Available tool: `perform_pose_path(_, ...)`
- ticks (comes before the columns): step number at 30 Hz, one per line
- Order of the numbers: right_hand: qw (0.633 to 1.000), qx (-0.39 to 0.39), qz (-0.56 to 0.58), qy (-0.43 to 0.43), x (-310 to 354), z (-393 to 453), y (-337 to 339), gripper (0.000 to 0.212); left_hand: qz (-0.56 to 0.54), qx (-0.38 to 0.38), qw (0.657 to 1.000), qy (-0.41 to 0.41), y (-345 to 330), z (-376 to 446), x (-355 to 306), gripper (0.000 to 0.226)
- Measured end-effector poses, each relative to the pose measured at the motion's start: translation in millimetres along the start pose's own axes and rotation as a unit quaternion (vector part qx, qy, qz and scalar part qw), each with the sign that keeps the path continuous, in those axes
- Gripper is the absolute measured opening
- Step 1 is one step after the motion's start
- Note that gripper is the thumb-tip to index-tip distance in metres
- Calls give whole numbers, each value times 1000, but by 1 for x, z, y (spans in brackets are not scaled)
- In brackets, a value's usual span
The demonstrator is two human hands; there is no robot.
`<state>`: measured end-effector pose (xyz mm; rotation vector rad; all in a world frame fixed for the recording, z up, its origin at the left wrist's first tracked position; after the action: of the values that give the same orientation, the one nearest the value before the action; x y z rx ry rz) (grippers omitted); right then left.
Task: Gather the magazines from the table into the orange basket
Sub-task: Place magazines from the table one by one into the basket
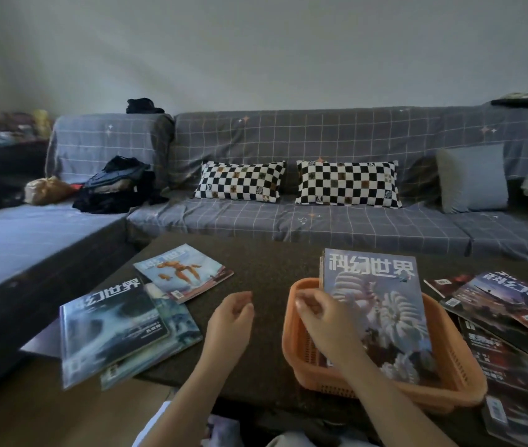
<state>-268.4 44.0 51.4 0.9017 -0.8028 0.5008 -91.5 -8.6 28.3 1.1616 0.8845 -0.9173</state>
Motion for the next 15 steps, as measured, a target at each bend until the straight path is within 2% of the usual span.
perform_pose_path(3,997,58,49,-2,19,-8,-50,15,24,-39,999,15,40,9,29,21)
perform_pose_path(8,987,147,63,-6,35,-15,-132,13,38,-108,991,69,95,23,80,18)
perform_pose_path(15,973,214,67,-56,28,-13,-211,19,135,-190,964,127,150,32,144,29)
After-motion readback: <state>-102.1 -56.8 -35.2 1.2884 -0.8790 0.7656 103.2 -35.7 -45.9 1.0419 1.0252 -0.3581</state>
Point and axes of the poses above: each hand's wrist, its own z-axis towards the middle knuckle, its own y-axis out of the back of the hand, x = y × z, the point moved 4 cm from there along z, towards the middle knuckle, and after that the axes turned 9 degrees about -x, right-handed, at the moved point
